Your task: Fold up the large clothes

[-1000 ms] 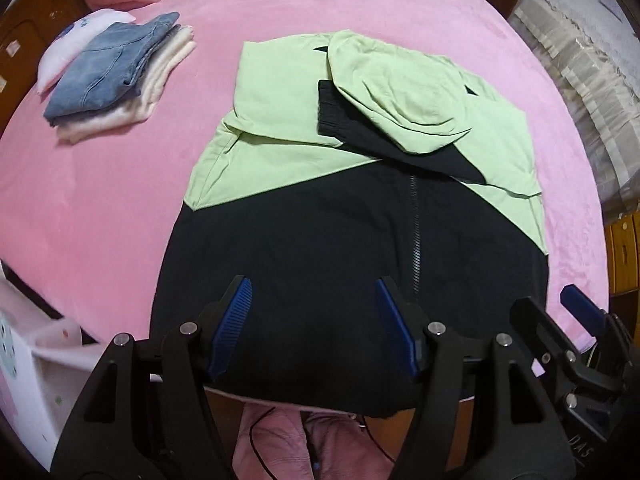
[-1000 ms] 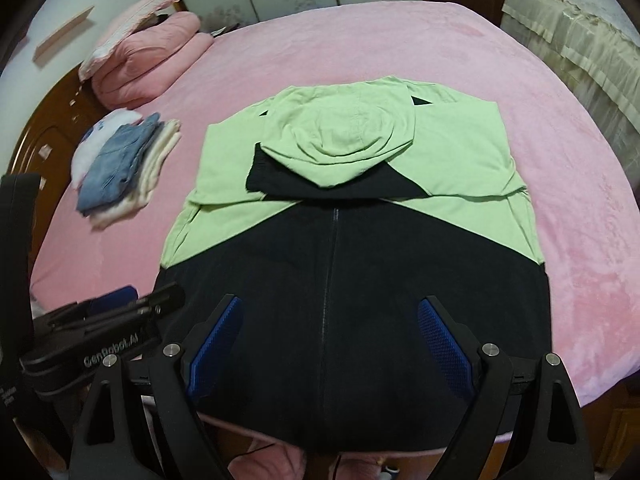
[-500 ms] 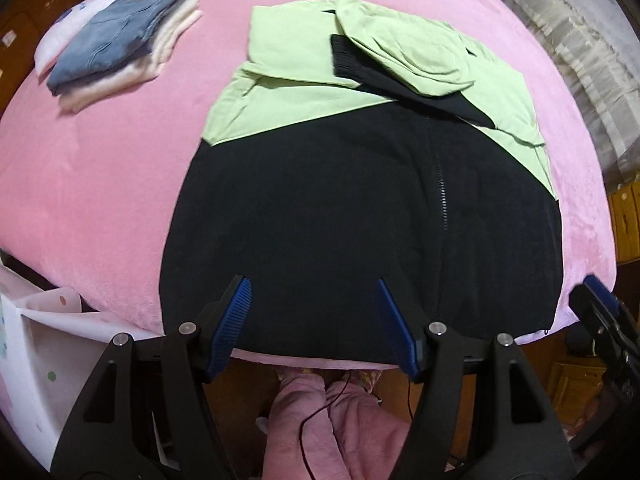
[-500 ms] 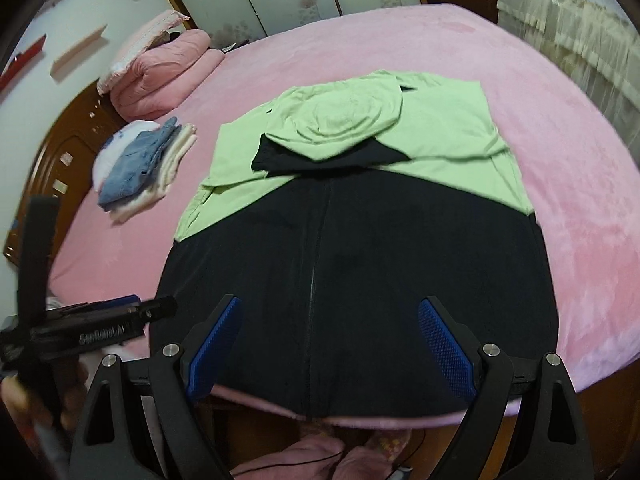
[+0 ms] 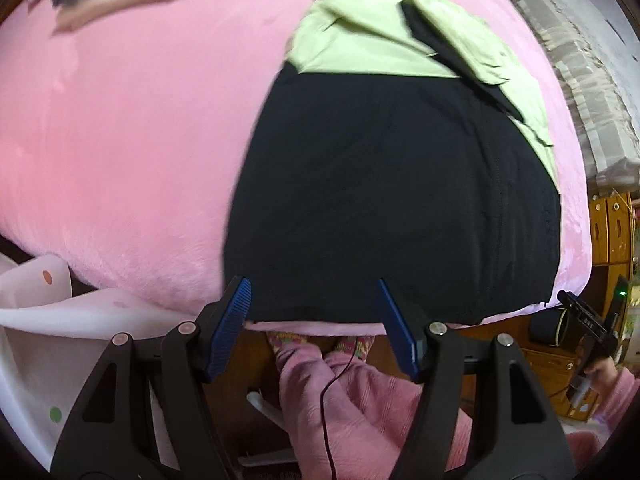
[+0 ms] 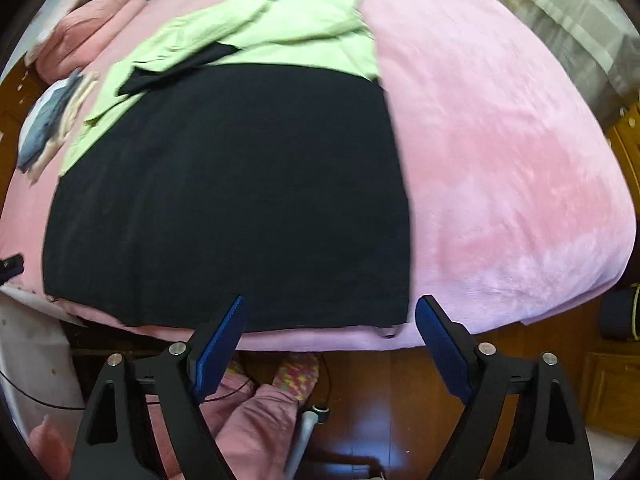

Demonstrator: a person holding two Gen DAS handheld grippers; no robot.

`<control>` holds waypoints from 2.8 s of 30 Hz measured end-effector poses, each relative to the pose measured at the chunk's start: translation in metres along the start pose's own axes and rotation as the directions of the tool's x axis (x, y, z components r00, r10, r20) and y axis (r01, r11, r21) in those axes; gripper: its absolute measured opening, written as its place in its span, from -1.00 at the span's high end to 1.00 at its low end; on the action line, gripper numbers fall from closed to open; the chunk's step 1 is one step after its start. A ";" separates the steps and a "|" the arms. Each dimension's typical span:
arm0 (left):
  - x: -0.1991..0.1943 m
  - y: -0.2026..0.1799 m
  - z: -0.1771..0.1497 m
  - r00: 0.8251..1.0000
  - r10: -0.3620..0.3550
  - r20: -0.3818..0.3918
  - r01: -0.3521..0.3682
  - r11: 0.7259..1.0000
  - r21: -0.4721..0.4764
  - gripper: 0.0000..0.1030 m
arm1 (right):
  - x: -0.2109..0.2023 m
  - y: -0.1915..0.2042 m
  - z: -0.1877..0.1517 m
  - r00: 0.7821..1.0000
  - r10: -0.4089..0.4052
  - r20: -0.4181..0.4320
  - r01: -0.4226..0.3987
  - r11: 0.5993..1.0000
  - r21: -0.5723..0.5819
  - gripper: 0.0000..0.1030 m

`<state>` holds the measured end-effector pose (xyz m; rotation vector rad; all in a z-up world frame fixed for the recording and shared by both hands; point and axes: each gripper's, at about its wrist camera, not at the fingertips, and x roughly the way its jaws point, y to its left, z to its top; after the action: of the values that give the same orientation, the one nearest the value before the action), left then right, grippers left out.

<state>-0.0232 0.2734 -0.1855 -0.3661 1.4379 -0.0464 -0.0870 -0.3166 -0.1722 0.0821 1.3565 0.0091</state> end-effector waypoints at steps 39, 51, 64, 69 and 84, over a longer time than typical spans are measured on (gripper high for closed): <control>0.044 0.027 -0.006 0.996 -0.074 -0.057 0.054 0.954 -0.294 0.82 | -0.011 -0.045 -0.006 0.847 0.506 0.165 -0.495 0.635 0.593 0.54; -0.066 -0.025 0.059 0.918 -0.311 0.247 0.367 0.902 -0.226 0.85 | -0.115 -0.003 0.009 0.665 0.521 0.535 -0.745 0.417 0.520 0.56; -0.157 -0.072 0.151 0.833 -0.302 0.463 0.447 0.860 -0.244 0.87 | -0.189 -0.025 0.105 0.484 0.564 0.669 -0.875 0.307 0.374 0.56; -0.187 -0.072 0.183 0.797 -0.213 0.565 0.440 0.846 -0.302 0.87 | -0.205 -0.058 0.151 0.445 0.541 0.714 -0.895 0.290 0.338 0.56; -0.175 -0.086 0.314 0.753 -0.104 0.649 0.400 0.857 -0.326 0.87 | -0.175 -0.118 0.267 0.431 0.444 0.785 -0.898 0.297 0.325 0.65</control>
<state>0.2734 0.3042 0.0335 -0.8835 0.7155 0.1737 0.1314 -0.4584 0.0470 1.3398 0.5007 0.2077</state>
